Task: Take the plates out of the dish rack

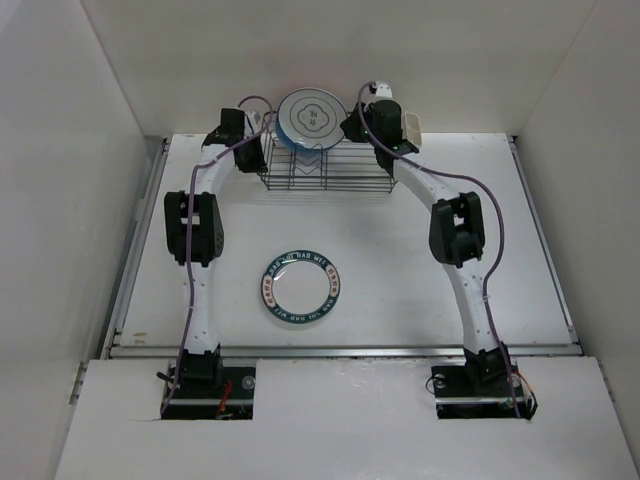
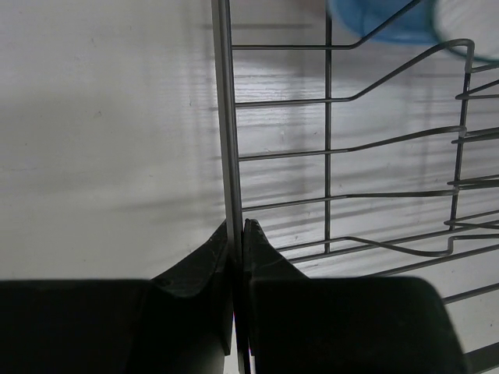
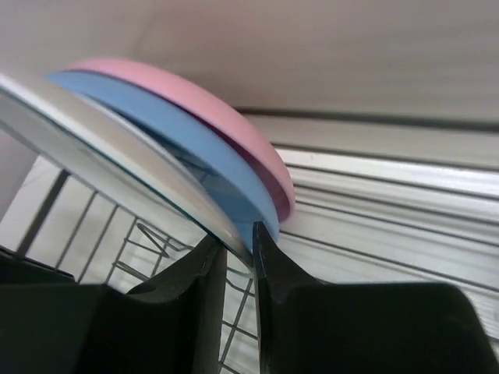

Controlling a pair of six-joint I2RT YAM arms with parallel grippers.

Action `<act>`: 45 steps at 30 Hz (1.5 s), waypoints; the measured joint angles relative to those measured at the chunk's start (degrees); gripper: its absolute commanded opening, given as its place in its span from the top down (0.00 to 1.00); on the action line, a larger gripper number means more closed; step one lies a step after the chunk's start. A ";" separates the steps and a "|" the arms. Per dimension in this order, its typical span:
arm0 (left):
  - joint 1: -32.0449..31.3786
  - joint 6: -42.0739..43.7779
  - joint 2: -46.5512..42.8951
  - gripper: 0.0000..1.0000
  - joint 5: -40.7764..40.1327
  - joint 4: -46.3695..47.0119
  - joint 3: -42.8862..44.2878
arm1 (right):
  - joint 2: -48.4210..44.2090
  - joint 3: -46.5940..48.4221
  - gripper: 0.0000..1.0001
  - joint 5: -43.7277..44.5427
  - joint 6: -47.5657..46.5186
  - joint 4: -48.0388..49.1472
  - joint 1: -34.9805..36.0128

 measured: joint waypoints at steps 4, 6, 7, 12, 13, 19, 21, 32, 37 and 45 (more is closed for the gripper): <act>0.02 -0.48 -1.22 1.00 -0.48 0.33 -2.03 | -4.09 -0.87 1.00 -0.13 -2.23 0.46 -0.09; 0.00 -0.79 -1.53 1.00 -0.61 0.42 -2.49 | -6.60 -1.99 1.00 -0.98 -2.43 0.96 0.00; 0.00 -0.85 -1.66 1.00 -0.63 0.61 -2.75 | -7.82 -2.60 1.00 -1.31 -2.54 1.29 0.04; 0.00 -0.94 -1.92 1.00 -0.79 0.83 -3.19 | -15.85 -10.05 1.00 -3.82 -4.02 2.36 0.59; 0.00 -0.90 -1.92 1.00 -0.83 0.83 -3.19 | -17.00 -11.37 1.00 -4.28 -4.11 2.45 0.63; -0.09 -0.63 -2.12 1.00 -1.36 0.92 -3.48 | -23.80 -19.58 1.00 -9.44 -5.09 1.44 0.61; -0.17 -0.52 -2.36 1.00 -1.70 0.98 -3.76 | -25.57 -21.51 1.00 -12.44 -5.77 -0.07 0.55; -0.26 -0.15 -2.75 1.00 -2.32 0.76 -4.24 | -38.56 -43.65 1.00 -24.74 -12.59 -11.28 7.19; -0.28 0.00 -2.75 1.00 -2.38 0.79 -4.24 | -36.63 -46.51 1.00 -26.86 -17.16 -19.26 13.25; -0.33 0.15 -3.45 1.00 -3.28 0.52 -5.05 | -32.87 -47.10 0.65 -23.41 -20.63 -23.71 13.35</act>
